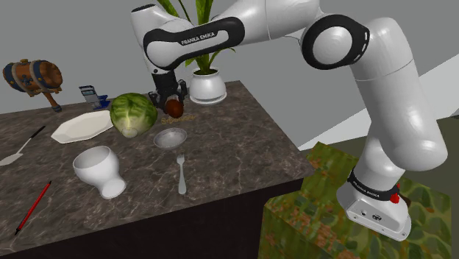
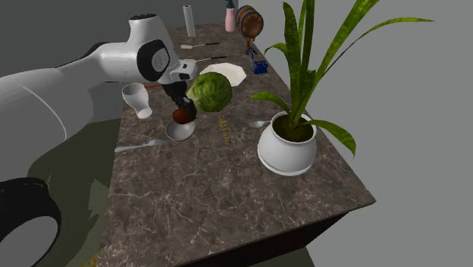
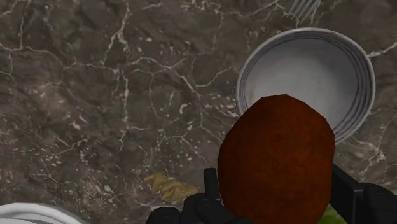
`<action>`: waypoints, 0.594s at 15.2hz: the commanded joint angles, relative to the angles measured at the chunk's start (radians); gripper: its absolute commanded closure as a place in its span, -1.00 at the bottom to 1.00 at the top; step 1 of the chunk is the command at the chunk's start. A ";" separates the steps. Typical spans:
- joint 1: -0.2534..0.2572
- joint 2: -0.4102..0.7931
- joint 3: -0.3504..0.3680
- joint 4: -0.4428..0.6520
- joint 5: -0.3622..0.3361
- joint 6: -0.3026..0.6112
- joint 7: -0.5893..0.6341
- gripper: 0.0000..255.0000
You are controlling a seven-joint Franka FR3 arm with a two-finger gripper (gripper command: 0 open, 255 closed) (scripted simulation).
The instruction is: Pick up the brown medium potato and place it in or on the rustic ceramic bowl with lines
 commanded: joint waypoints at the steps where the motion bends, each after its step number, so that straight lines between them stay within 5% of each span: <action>1: 0.039 0.042 0.005 0.079 -0.008 -0.043 0.035 1.00; 3: 0.090 0.131 0.007 0.229 -0.018 -0.109 0.066 1.00; 9: 0.082 0.119 0.007 0.128 -0.020 -0.022 0.080 1.00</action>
